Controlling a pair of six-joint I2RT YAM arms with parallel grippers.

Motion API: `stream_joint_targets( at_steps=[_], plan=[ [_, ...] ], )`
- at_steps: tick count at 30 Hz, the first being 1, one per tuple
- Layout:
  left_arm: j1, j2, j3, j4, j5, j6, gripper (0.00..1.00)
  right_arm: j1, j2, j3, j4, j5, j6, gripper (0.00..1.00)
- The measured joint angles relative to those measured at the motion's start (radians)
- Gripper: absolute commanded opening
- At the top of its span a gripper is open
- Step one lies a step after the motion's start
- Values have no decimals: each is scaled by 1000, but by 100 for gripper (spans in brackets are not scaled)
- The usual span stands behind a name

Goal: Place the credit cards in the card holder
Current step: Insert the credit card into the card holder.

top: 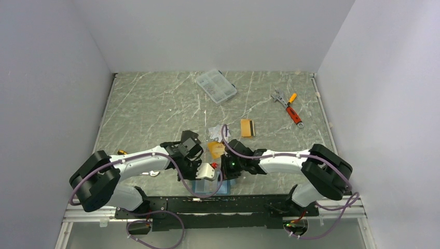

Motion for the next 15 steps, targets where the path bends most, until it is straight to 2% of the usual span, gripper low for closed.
stream_joint_targets(
  at_steps=[15],
  plan=[
    [-11, -4, -10, 32, 0, -8, 0, 37, 59, 63, -2, 1, 2, 0]
  ],
)
